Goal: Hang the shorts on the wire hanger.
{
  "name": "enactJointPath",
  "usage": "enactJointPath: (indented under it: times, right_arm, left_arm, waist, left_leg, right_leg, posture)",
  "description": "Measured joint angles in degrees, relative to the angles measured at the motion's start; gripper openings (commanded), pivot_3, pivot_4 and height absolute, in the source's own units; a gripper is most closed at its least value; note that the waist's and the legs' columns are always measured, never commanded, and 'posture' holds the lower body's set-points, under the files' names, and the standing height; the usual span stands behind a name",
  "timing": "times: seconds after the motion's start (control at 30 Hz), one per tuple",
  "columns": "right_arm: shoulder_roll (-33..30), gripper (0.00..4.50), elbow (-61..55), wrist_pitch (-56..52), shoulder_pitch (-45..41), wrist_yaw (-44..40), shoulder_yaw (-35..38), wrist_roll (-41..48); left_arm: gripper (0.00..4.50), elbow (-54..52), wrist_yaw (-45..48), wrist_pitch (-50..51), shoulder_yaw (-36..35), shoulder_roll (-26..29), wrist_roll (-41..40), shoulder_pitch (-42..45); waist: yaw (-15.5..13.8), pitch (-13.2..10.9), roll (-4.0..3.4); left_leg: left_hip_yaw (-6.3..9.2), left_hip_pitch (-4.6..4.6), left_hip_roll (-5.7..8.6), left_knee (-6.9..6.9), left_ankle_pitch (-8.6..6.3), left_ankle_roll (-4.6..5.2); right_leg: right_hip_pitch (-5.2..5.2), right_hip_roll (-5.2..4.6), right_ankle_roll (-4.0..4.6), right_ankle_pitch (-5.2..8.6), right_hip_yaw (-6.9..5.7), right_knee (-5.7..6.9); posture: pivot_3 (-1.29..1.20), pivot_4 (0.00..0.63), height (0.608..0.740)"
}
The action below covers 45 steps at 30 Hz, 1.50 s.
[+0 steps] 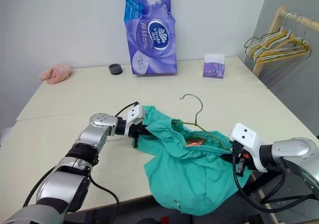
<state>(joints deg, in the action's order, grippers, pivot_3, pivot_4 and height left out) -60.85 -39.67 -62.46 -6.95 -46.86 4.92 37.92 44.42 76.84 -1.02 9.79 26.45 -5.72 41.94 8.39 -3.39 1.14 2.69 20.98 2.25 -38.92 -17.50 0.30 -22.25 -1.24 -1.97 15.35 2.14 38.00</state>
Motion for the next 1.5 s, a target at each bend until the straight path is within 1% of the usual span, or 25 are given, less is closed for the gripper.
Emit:
enactJointPath:
  times: [0.1,0.2,0.23,0.37,0.47,0.57,0.6,0.7,0.77,0.8,0.87,0.93,0.97,1.0,1.03,1.07,1.1,1.17,1.2,1.33,1.43,1.5]
  right_arm:
    - [0.49,0.00,0.54,-0.87,-0.94,0.78,0.42,0.92]
    - [0.70,0.00,0.69,-2.42,-0.92,1.30,1.17,2.16]
    - [1.05,0.00,0.62,-3.44,-0.79,1.82,1.97,3.04]
    - [2.50,0.00,0.09,-6.26,-0.25,3.85,4.45,5.03]
    - [5.66,0.00,-0.82,-9.58,1.68,6.44,8.16,7.69]
    - [10.35,0.00,-1.20,-14.96,3.48,10.37,14.50,11.33]
    - [12.05,0.00,-1.18,-17.83,3.47,11.80,17.56,13.04]
    - [18.26,0.00,-0.17,-26.12,3.12,15.69,27.91,19.51]
    - [20.53,0.00,1.63,-28.84,3.62,19.51,33.20,24.78]
    - [21.57,0.00,3.17,-29.59,4.91,23.15,36.95,28.59]
    - [21.88,0.00,6.12,-29.60,6.77,30.12,42.22,34.19]
    - [20.55,0.00,9.37,-28.83,8.44,39.06,46.59,40.31]
    - [18.01,0.00,11.30,-26.18,11.46,45.08,47.46,45.79]
    - [15.15,0.00,12.84,-22.40,15.05,51.23,47.54,51.95]
    - [13.35,0.00,13.73,-19.92,17.19,55.32,47.57,55.98]
    - [10.50,0.00,15.28,-15.27,20.75,62.19,47.71,62.42]
    - [7.35,0.00,16.98,-11.38,22.97,67.95,47.99,66.92]
    - [3.34,0.00,19.18,-6.04,23.95,74.98,48.81,71.14]
    - [1.79,0.00,19.86,-3.70,23.96,77.35,49.51,72.27]
    - [-3.09,0.00,24.02,-0.29,23.95,82.51,51.19,73.57]
    - [-7.38,0.00,29.02,-0.09,23.59,84.95,51.28,73.62]
    - [-9.46,0.00,31.29,-0.11,22.78,85.63,51.27,73.54]
  left_arm:
    - [1.56,-1.27,-1.26,1.00,-1.14,-0.20,-0.76,-0.49]
    - [2.45,-2.70,-4.70,0.69,-3.90,-0.48,-1.92,-0.84]
    - [2.67,-3.99,-5.88,0.62,-5.26,-0.44,-2.74,-1.20]
    - [2.67,-9.48,-6.38,3.35,-8.06,1.41,-5.67,-2.72]
    - [2.67,-11.43,-7.90,6.24,-10.17,3.23,-7.08,-3.36]
    - [2.67,-16.48,-8.90,9.84,-11.77,4.60,-8.83,-3.45]
    - [2.67,-19.64,-8.78,11.76,-11.68,4.52,-9.76,-3.64]
    - [2.67,-28.57,-8.74,16.94,-9.50,1.33,-12.31,-4.06]
    - [2.67,-32.40,-8.86,19.43,-6.82,-1.29,-13.03,-4.01]
    - [2.67,-34.65,-8.87,20.99,-4.90,-3.42,-13.56,-3.92]
    - [2.67,-37.26,-8.76,23.18,-1.31,-6.63,-14.37,-3.80]
    - [2.67,-37.80,-9.25,24.51,0.76,-9.71,-14.61,-2.79]
    - [2.67,-38.05,-9.73,24.92,1.48,-10.82,-14.65,-2.06]
    - [2.67,-38.19,-9.92,25.23,1.76,-11.34,-14.68,-1.45]
    - [2.67,-38.22,-9.95,25.26,1.83,-11.73,-14.70,-1.25]
    - [2.67,-37.84,-10.36,25.13,2.10,-13.08,-14.60,-0.44]
    - [2.67,-37.27,-11.05,24.66,2.50,-15.30,-14.54,0.74]
    - [2.67,-37.15,-11.59,24.09,4.10,-18.97,-14.57,2.65]
    - [2.67,-37.18,-11.74,23.93,5.04,-20.46,-14.59,3.42]
    - [2.67,-37.17,-12.46,23.05,5.89,-22.27,-14.57,3.87]
    - [2.67,-37.08,-12.64,22.82,6.26,-23.55,-14.55,4.30]
    - [2.67,-37.02,-12.71,22.25,6.66,-24.61,-14.46,5.20]
  waist:
    - [-0.07,-0.04,0.00]
    - [-0.14,-0.07,0.01]
    - [-0.16,-0.08,0.01]
    - [-0.14,-0.09,0.00]
    - [-0.12,-0.09,0.01]
    - [-0.22,-0.15,-0.02]
    - [-0.45,-0.27,-0.05]
    - [-0.81,-0.43,-0.07]
    - [-0.53,-0.68,-0.19]
    - [-0.38,-0.96,-0.30]
    - [0.21,-1.37,-0.60]
    - [1.30,-1.95,-0.89]
    - [1.83,-2.34,-0.91]
    - [2.83,-2.78,-1.02]
    - [3.32,-3.02,-0.91]
    - [4.41,-3.43,-0.86]
    - [5.18,-3.74,-0.95]
    - [6.74,-4.07,-0.80]
    - [7.69,-4.20,-0.68]
    - [11.03,-4.57,-0.49]
    - [12.23,-5.00,-0.61]
    - [12.47,-5.29,-0.53]
  left_leg:
    - [0.00,0.00,0.00,0.00,0.00,0.00]
    - [0.01,0.01,0.00,0.00,0.00,0.00]
    - [0.01,0.01,-0.01,0.00,0.00,0.00]
    - [0.00,0.01,-0.01,0.00,0.00,0.00]
    - [0.02,0.00,-0.01,0.00,0.00,0.00]
    - [0.00,0.02,0.00,0.00,-0.01,0.01]
    - [0.00,0.03,0.02,0.00,-0.01,0.02]
    - [0.00,0.06,0.04,-0.02,-0.03,0.06]
    - [-0.04,0.04,0.04,-0.02,-0.05,0.09]
    - [-0.06,0.05,0.04,-0.02,-0.05,0.10]
    - [-0.21,0.04,0.04,-0.02,-0.08,0.14]
    - [-0.37,0.04,0.04,-0.02,-0.08,0.17]
    - [-0.46,0.03,0.04,0.01,-0.08,0.18]
    - [-0.50,0.06,0.02,0.04,-0.08,0.18]
    - [-0.57,0.08,0.01,0.10,-0.08,0.18]
    - [-0.64,0.06,0.00,0.10,-0.10,0.21]
    - [-0.79,0.07,0.04,0.08,-0.14,0.28]
    - [-1.12,0.05,0.10,0.09,-0.23,0.47]
    - [-1.26,0.04,0.08,0.09,-0.27,0.54]
    - [-1.73,0.00,-0.01,0.13,-0.44,0.82]
    - [-2.04,0.03,0.04,0.12,-0.61,1.12]
    - [-2.24,0.02,0.06,0.11,-0.67,1.23]
  right_leg:
    - [0.00,0.00,0.00,0.00,-0.01,0.00]
    - [0.00,-0.01,0.00,0.00,-0.01,0.00]
    - [0.00,-0.01,0.00,0.00,-0.01,0.00]
    - [0.00,-0.01,0.00,0.00,0.01,0.00]
    - [0.00,0.00,0.00,0.00,-0.02,0.03]
    - [0.02,-0.01,0.00,-0.01,0.01,0.00]
    - [0.04,-0.04,-0.04,-0.03,0.01,-0.03]
    - [0.08,-0.06,-0.06,-0.04,0.00,-0.08]
    - [0.10,-0.06,-0.06,-0.05,0.03,-0.09]
    - [0.10,-0.06,-0.06,-0.05,0.06,-0.09]
    - [0.10,-0.04,-0.07,-0.04,0.18,-0.09]
    - [0.08,-0.02,-0.10,-0.03,0.30,-0.04]
    - [0.10,0.02,-0.15,0.00,0.38,-0.03]
    - [0.14,0.09,-0.43,0.18,0.43,-0.03]
    - [0.14,0.14,-0.57,0.27,0.48,-0.04]
    - [0.19,0.21,-0.63,0.33,0.53,-0.08]
    - [0.19,0.22,-0.71,0.37,0.64,-0.13]
    - [0.19,0.39,-0.87,0.44,0.93,-0.26]
    - [0.19,0.45,-0.95,0.45,1.11,-0.34]
    - [0.19,0.58,-1.26,0.37,1.66,-0.74]
    - [0.23,0.56,-1.53,0.22,1.98,-1.08]
    - [0.23,0.56,-1.64,0.17,2.06,-1.16]
  posture:
    - [-0.28,0.057,0.740]
    - [-0.28,0.058,0.740]
    - [-0.28,0.056,0.740]
    - [-0.28,0.053,0.740]
    - [-0.29,0.059,0.740]
    - [-0.31,0.077,0.740]
    - [-0.31,0.077,0.740]
    - [-0.35,0.096,0.740]
    - [-0.39,0.117,0.740]
    - [-0.41,0.125,0.740]
    - [-0.45,0.138,0.740]
    - [-0.48,0.146,0.740]
    - [-0.48,0.146,0.740]
    - [-0.50,0.155,0.740]
    - [-0.51,0.158,0.740]
    - [-0.52,0.160,0.740]
    - [-0.52,0.162,0.740]
    - [-0.52,0.164,0.740]
    - [-0.53,0.166,0.740]
    - [-0.53,0.175,0.740]
    - [-0.52,0.178,0.740]
    - [-0.52,0.179,0.740]
